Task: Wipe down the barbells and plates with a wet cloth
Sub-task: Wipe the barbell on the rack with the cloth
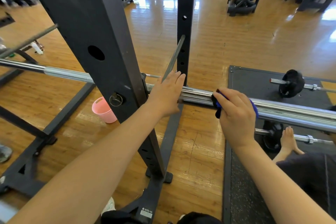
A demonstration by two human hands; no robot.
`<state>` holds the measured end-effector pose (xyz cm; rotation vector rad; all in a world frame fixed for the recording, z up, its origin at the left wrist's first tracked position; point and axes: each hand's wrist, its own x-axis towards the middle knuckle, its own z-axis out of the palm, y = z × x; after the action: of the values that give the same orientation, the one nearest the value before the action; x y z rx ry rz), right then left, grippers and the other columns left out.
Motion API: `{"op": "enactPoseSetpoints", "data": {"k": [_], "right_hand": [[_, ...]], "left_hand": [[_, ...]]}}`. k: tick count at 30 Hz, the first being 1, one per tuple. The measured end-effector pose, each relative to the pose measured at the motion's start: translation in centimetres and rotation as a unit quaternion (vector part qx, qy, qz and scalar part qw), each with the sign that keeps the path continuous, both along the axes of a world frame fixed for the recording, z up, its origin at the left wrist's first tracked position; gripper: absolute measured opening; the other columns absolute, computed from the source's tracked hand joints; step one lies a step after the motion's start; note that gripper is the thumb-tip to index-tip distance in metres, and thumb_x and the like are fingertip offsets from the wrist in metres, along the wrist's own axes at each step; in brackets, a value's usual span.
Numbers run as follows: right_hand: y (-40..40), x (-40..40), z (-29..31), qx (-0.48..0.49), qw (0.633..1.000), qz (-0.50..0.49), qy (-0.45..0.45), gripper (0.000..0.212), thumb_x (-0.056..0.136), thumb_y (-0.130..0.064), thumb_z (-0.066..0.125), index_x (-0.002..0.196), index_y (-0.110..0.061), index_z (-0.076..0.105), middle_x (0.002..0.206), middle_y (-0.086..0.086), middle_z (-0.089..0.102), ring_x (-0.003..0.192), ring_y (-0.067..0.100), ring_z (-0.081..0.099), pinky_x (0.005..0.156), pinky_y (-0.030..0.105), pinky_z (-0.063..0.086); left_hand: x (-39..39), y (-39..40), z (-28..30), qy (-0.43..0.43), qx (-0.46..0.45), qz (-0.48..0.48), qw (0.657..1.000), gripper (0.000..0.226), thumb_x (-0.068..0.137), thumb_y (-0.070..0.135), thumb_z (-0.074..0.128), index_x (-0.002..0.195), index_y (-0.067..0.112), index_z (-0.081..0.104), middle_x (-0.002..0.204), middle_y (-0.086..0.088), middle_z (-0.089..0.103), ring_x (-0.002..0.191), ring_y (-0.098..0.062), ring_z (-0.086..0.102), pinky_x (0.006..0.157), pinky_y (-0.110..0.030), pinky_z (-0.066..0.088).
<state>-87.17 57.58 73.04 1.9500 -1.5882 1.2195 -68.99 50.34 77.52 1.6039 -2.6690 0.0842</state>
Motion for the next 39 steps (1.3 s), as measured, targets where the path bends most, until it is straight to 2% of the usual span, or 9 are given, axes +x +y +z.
{"op": "enactPoseSetpoints", "data": {"k": [3, 9, 12, 16, 22, 25, 28, 32, 39], "right_hand": [[-0.6, 0.7, 0.7, 0.06, 0.998, 0.002, -0.01, 0.039, 0.086, -0.013, 0.038, 0.107, 0.002, 0.068, 0.108, 0.017, 0.067, 0.1, 0.035, 0.063, 0.086, 0.048, 0.052], [0.2, 1.1, -0.2, 0.124, 0.992, -0.005, 0.0, 0.044, 0.084, -0.026, 0.063, 0.122, -0.004, 0.059, 0.119, 0.011, 0.061, 0.113, 0.028, 0.055, 0.099, 0.044, 0.044], [-0.1, 0.9, -0.6, 0.093, 0.996, -0.004, 0.009, 0.043, 0.076, -0.005, 0.076, 0.117, -0.001, 0.063, 0.116, 0.015, 0.064, 0.109, 0.032, 0.06, 0.093, 0.046, 0.048], [0.3, -0.2, -1.0, 0.063, 0.997, 0.022, 0.036, 0.043, 0.071, 0.013, 0.072, 0.112, 0.001, 0.066, 0.115, 0.017, 0.066, 0.108, 0.036, 0.061, 0.091, 0.045, 0.047], [-0.2, 1.5, -0.5, 0.097, 0.99, 0.067, 0.077, 0.05, 0.068, 0.011, 0.074, 0.115, -0.002, 0.065, 0.119, 0.015, 0.064, 0.113, 0.033, 0.059, 0.098, 0.045, 0.043], [-0.2, 1.5, -1.3, 0.109, 0.988, 0.064, 0.091, 0.052, 0.069, 0.01, 0.073, 0.118, -0.004, 0.064, 0.125, 0.014, 0.061, 0.119, 0.032, 0.056, 0.102, 0.042, 0.035], [-0.2, 1.2, -1.6, 0.096, 0.989, 0.06, 0.09, 0.051, 0.07, 0.011, 0.073, 0.118, -0.004, 0.064, 0.125, 0.014, 0.061, 0.119, 0.032, 0.055, 0.102, 0.041, 0.037], [-0.4, 1.5, -1.4, 0.098, 0.99, 0.06, 0.082, 0.051, 0.069, 0.011, 0.073, 0.116, -0.003, 0.065, 0.123, 0.014, 0.062, 0.117, 0.032, 0.057, 0.1, 0.042, 0.039], [0.6, -0.4, -1.7, 0.064, 0.996, 0.034, 0.061, 0.043, 0.07, 0.012, 0.07, 0.111, 0.0, 0.067, 0.117, 0.017, 0.065, 0.111, 0.035, 0.06, 0.095, 0.046, 0.045]], "left_hand": [[0.1, 1.3, -1.9, -0.027, -0.095, 0.038, 0.994, 0.103, 0.08, 0.029, 0.069, 0.15, 0.01, -0.003, 0.158, -0.012, 0.002, 0.146, -0.027, -0.002, 0.116, -0.045, 0.005], [0.0, 2.9, -4.9, -0.006, -0.199, 0.08, 0.977, 0.109, 0.059, 0.041, 0.083, 0.14, 0.002, 0.022, 0.145, -0.015, 0.042, 0.136, -0.03, 0.036, 0.107, -0.048, 0.033], [-0.3, 2.5, -4.5, -0.003, -0.171, 0.077, 0.982, 0.104, 0.062, 0.037, 0.083, 0.139, 0.003, 0.022, 0.144, -0.015, 0.041, 0.138, -0.031, 0.033, 0.109, -0.048, 0.03], [-0.4, 2.3, -3.5, 0.019, -0.094, 0.059, 0.994, 0.093, 0.08, 0.035, 0.072, 0.147, 0.004, 0.017, 0.154, -0.012, 0.021, 0.146, -0.028, 0.008, 0.116, -0.04, 0.005], [-1.4, 0.5, -0.9, 0.028, -0.031, 0.074, 0.996, 0.105, 0.074, 0.054, 0.071, 0.149, 0.01, 0.011, 0.156, -0.009, 0.012, 0.146, -0.029, 0.001, 0.116, -0.045, 0.008], [-0.9, 1.3, -1.8, -0.04, -0.112, 0.055, 0.991, 0.111, 0.073, 0.06, 0.067, 0.151, 0.009, 0.006, 0.158, -0.013, 0.009, 0.146, -0.03, 0.004, 0.116, -0.047, 0.01], [-0.2, 1.8, -3.0, -0.065, -0.167, 0.034, 0.983, 0.106, 0.067, 0.055, 0.075, 0.146, 0.006, 0.026, 0.151, -0.013, 0.032, 0.142, -0.031, 0.023, 0.113, -0.047, 0.019], [-0.3, 1.1, -2.5, -0.019, -0.117, 0.005, 0.993, 0.089, 0.079, 0.038, 0.072, 0.148, 0.008, 0.024, 0.152, -0.01, 0.028, 0.145, -0.028, 0.013, 0.116, -0.044, 0.01], [-0.2, 0.1, -1.5, 0.0, -0.059, -0.014, 0.998, 0.089, 0.079, 0.039, 0.072, 0.147, 0.015, 0.02, 0.152, -0.003, 0.025, 0.146, -0.022, 0.008, 0.119, -0.04, 0.007]]}}
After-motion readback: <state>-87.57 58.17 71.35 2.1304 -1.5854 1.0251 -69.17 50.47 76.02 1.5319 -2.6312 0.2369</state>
